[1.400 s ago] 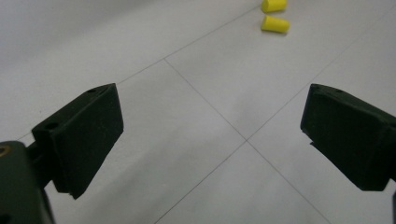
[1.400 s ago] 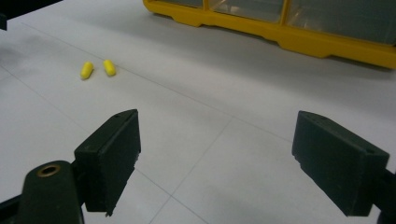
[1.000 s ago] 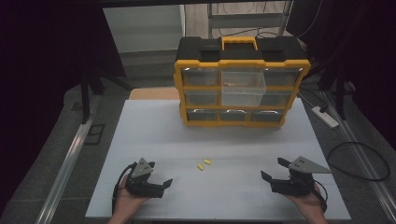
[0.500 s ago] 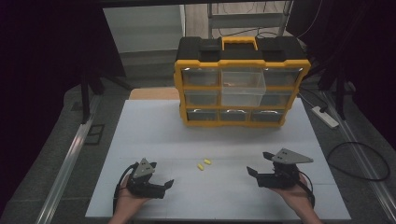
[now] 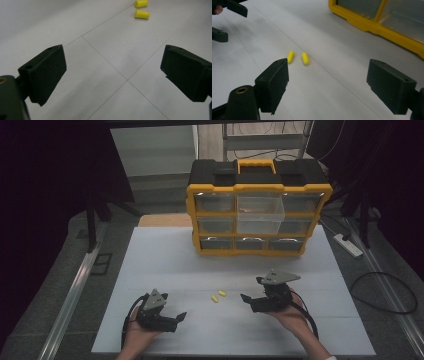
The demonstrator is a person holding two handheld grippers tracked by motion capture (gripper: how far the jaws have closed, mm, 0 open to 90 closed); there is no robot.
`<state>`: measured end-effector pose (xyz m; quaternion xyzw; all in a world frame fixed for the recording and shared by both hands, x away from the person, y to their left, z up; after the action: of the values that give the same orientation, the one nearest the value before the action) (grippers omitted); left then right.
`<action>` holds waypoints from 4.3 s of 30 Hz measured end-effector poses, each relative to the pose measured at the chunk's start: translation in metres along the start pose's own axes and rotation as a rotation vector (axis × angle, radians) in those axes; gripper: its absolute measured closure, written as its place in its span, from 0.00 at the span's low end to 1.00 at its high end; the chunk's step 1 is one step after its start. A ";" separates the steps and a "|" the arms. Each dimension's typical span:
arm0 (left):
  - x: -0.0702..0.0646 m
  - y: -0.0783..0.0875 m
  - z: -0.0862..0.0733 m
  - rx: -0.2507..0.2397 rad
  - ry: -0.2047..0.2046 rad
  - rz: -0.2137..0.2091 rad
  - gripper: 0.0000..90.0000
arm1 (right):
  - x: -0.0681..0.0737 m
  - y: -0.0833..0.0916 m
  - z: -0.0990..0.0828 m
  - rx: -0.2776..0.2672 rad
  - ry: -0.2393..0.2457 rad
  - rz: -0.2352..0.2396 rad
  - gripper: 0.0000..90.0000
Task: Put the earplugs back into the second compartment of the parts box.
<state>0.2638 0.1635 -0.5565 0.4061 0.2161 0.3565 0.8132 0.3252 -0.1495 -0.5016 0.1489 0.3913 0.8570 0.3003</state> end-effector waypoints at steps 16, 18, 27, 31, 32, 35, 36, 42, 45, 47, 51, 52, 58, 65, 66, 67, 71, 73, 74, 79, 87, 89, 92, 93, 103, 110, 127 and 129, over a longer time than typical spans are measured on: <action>0.001 -0.001 0.001 -0.001 -0.008 -0.001 0.08 | 0.014 -0.049 0.024 0.103 0.089 0.041 0.21; 0.001 -0.002 0.001 0.003 -0.010 -0.001 0.08 | 0.014 -0.057 0.027 0.117 0.093 0.042 0.22; 0.002 -0.003 0.000 0.010 -0.024 0.010 0.08 | 0.020 -0.088 0.036 0.181 0.132 0.014 0.31; 0.002 -0.004 0.000 0.014 -0.028 0.013 0.08 | 0.019 -0.096 0.034 0.213 0.135 0.023 0.38; 0.002 -0.004 0.000 0.014 -0.030 0.015 0.08 | 0.018 -0.099 0.033 0.220 0.131 0.030 0.40; 0.001 -0.004 0.000 0.015 -0.034 0.016 0.08 | 0.016 -0.103 0.030 0.246 0.126 0.037 0.47; 0.001 -0.004 0.000 0.017 -0.036 0.016 0.08 | 0.015 -0.104 0.029 0.256 0.124 0.041 0.49; 0.002 -0.005 0.000 0.021 -0.045 0.017 0.08 | 0.017 -0.106 0.028 0.260 0.163 0.051 0.64; 0.001 -0.005 0.000 0.018 -0.046 0.017 0.08 | 0.018 -0.105 0.027 0.255 0.166 0.060 0.77; 0.001 -0.005 0.000 0.018 -0.048 0.018 0.08 | 0.018 -0.104 0.027 0.257 0.155 0.087 0.87; 0.001 -0.005 0.000 0.019 -0.049 0.018 0.08 | 0.019 -0.102 0.028 0.247 0.148 0.098 0.88; 0.001 -0.005 0.000 0.019 -0.049 0.018 0.08 | 0.018 -0.101 0.028 0.237 0.140 0.103 0.88; 0.002 -0.005 0.000 0.019 -0.050 0.018 0.08 | 0.012 -0.084 0.037 0.164 0.105 0.113 0.88; 0.002 -0.005 0.000 0.022 -0.052 0.021 0.08 | 0.009 -0.057 0.049 0.048 0.081 0.121 0.89; 0.002 -0.005 0.000 0.022 -0.054 0.021 0.08 | 0.008 -0.052 0.051 0.024 0.073 0.127 0.89; 0.002 -0.005 0.000 0.020 -0.053 0.021 0.08 | 0.008 -0.048 0.052 0.012 0.066 0.133 0.89; 0.002 -0.005 0.000 0.014 -0.051 0.020 0.08 | 0.007 -0.028 0.057 -0.056 0.051 0.139 0.89; 0.002 -0.005 0.000 0.015 -0.053 0.022 0.08 | 0.007 -0.019 0.059 -0.081 0.046 0.145 0.89; 0.002 -0.005 0.000 0.016 -0.053 0.021 0.08 | 0.006 -0.014 0.060 -0.096 0.042 0.145 0.89; 0.002 -0.005 0.001 0.014 -0.052 0.020 0.08 | 0.006 0.005 0.066 -0.149 0.038 0.145 0.89; 0.001 -0.006 0.001 0.014 -0.054 0.022 0.08 | 0.005 0.048 0.080 -0.251 0.025 0.122 0.89; 0.001 -0.006 0.001 0.014 -0.055 0.022 0.08 | 0.005 0.057 0.082 -0.277 0.025 0.118 0.88; 0.001 -0.006 0.001 0.016 -0.056 0.021 0.08 | 0.004 0.069 0.084 -0.306 0.030 0.108 0.89; 0.001 -0.006 0.001 0.016 -0.056 0.021 0.08 | 0.004 0.069 0.084 -0.306 0.030 0.108 0.89; 0.001 -0.006 0.001 0.016 -0.056 0.021 0.08 | -0.002 0.101 0.089 -0.382 0.016 0.100 0.89; 0.002 -0.006 0.001 0.020 -0.055 0.022 0.08 | -0.005 0.120 0.094 -0.429 0.007 0.102 0.89; 0.001 -0.006 0.002 0.014 -0.051 0.018 0.08 | -0.036 0.159 0.146 -0.456 -0.019 -0.011 0.89; 0.001 -0.006 0.002 0.014 -0.051 0.017 0.08 | -0.041 0.158 0.151 -0.453 -0.029 -0.026 0.89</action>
<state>0.2681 0.1614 -0.5602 0.4224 0.1945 0.3514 0.8126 0.3680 -0.1683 -0.2840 0.0848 0.1863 0.9169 0.3425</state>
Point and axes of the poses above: each handheld gripper's, and its own axes: y roughly backward along the jaws, z roughly out of its top, x roughly to its left, the point moved 5 cm from there along -y, roughly forward along the jaws, and after that the axes turned 14 degrees about x, right-handed, at the moved point
